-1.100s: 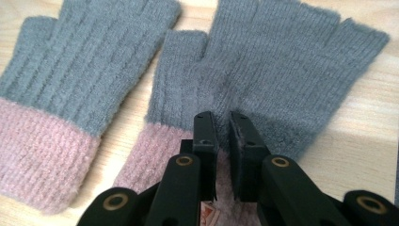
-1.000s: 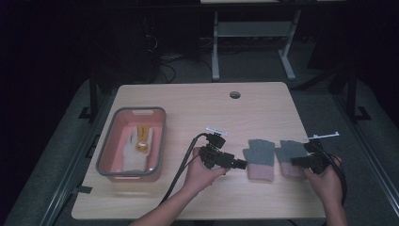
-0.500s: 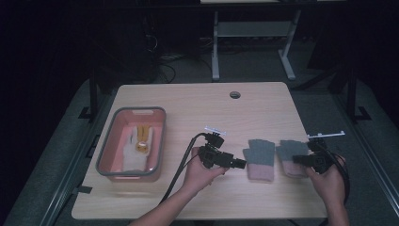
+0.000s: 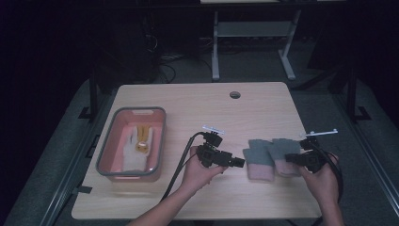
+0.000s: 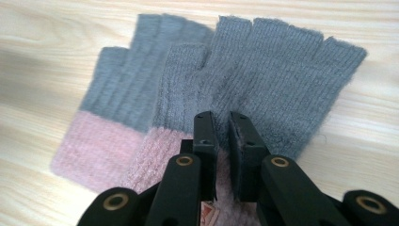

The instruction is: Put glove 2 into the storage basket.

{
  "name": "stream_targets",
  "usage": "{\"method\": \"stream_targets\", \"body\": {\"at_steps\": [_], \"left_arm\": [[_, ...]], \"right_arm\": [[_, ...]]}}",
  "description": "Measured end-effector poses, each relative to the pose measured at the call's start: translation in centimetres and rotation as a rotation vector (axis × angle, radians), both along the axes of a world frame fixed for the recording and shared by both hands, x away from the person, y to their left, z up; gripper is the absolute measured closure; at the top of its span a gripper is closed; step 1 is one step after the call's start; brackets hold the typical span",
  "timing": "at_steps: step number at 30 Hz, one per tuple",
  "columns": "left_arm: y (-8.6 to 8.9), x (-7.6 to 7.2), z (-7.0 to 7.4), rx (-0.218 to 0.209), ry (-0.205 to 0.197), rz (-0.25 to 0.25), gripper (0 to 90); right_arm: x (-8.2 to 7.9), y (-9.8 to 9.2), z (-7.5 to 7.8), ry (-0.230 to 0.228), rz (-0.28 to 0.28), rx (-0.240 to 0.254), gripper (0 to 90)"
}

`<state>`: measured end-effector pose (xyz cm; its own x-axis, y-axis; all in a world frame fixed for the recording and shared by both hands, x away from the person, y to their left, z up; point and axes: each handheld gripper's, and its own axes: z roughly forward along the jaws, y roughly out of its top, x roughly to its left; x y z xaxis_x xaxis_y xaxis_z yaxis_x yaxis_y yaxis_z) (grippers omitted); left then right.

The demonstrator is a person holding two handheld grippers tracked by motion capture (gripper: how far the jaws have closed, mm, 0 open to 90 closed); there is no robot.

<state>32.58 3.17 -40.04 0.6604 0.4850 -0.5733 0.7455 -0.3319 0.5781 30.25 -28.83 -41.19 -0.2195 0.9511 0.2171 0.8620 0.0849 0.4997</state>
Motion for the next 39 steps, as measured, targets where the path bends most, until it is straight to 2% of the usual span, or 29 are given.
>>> {"method": "stream_targets", "body": {"at_steps": [2,7,13,19,25,27,31,39], "left_arm": [[0.1,0.0,0.0,0.003,0.000,0.002,30.7],[0.2,-0.1,-0.1,0.006,0.000,0.004,30.7],[0.4,0.0,0.0,0.007,-0.001,0.009,30.7],[0.9,0.0,-0.1,0.009,0.001,0.016,30.7],[1.1,0.0,-0.1,0.010,0.001,0.023,30.7],[1.1,0.0,-0.2,0.015,0.001,0.018,30.7],[0.7,0.0,-0.5,0.018,0.005,0.021,30.7],[-0.8,0.3,-1.7,0.035,0.034,0.009,31.0]], "right_arm": [[0.1,1.2,0.2,-0.002,0.026,-0.009,82.3],[0.5,2.8,0.2,0.004,0.054,-0.010,82.3],[1.5,5.3,0.0,0.018,0.089,0.004,82.2],[2.1,6.8,-0.2,0.034,0.080,0.005,82.2],[2.1,7.3,-0.5,0.052,0.056,-0.008,81.5],[2.0,7.5,-0.9,0.079,0.064,-0.004,77.6],[1.9,7.4,-0.9,0.077,0.064,0.001,75.9],[1.4,6.2,-0.2,0.042,0.050,0.052,71.9]]}}
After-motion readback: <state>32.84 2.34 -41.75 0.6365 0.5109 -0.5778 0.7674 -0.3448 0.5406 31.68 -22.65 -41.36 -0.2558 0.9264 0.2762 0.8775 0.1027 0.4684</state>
